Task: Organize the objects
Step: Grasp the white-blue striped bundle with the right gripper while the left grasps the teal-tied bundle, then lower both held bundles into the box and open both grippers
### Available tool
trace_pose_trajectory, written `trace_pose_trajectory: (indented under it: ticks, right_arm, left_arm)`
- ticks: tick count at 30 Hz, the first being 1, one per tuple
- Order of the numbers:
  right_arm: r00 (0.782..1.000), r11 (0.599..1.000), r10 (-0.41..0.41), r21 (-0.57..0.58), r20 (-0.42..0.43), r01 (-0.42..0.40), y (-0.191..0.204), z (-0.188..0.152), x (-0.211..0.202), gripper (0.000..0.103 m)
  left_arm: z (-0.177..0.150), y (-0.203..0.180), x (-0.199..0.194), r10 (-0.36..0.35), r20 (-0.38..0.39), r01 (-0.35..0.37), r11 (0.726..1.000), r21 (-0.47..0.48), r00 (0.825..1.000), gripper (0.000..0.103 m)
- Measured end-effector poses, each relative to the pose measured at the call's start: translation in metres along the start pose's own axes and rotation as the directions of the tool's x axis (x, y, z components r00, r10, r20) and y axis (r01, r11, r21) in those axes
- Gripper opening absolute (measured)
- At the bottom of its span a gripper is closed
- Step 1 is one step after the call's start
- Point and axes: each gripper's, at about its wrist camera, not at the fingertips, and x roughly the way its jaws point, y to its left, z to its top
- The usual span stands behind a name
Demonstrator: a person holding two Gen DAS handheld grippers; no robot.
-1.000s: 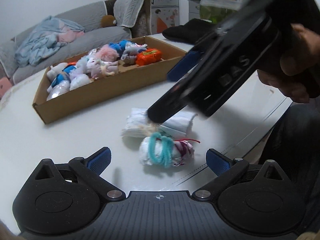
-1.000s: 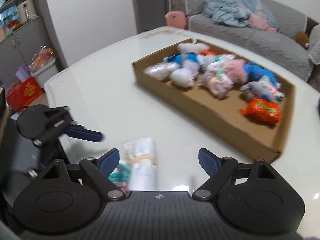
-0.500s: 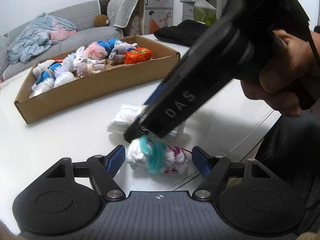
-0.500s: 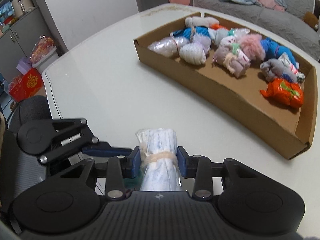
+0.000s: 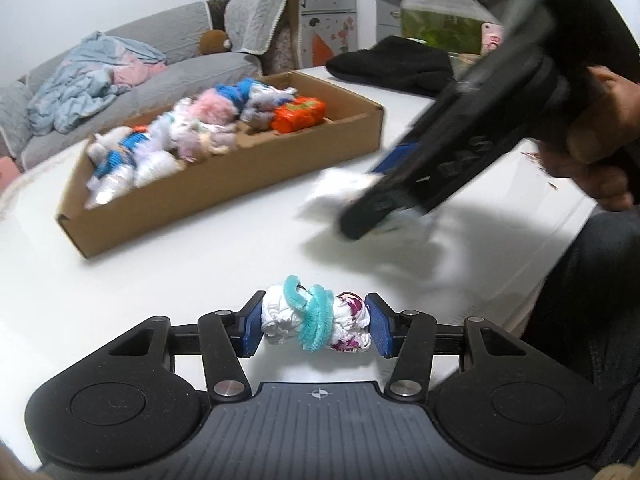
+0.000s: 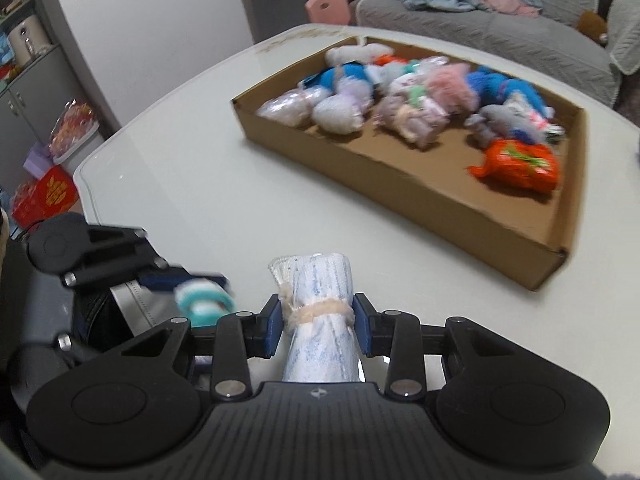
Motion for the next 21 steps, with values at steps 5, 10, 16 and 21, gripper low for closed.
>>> trace_pose_trajectory:
  ticks: [5,10,16,21]
  right_arm:
    - [0.997,0.998,-0.060,0.029,0.041,0.059,-0.023,-0.001,-0.024,0.033]
    - [0.986,0.991,-0.124,0.053,0.111,0.119,-0.045,0.012,-0.057,0.033]
    - [0.968,0.985,-0.174,0.037,0.180,0.170,-0.063,0.036,-0.084,0.033]
    - [0.957,0.978,-0.203,0.006,0.207,0.206,-0.071,0.058,-0.088,0.033]
  left_arm:
    - [0.021,0.026,-0.011,0.046,0.018,-0.045,0.998,-0.036,0.999,0.058]
    - [0.050,0.062,-0.021,0.110,0.034,-0.107,0.990,-0.093,0.993,0.058]
    - [0.091,0.093,-0.027,0.170,0.052,-0.164,0.980,-0.110,0.984,0.058]
    - [0.129,0.103,-0.023,0.174,0.068,-0.166,0.980,-0.109,0.982,0.058]
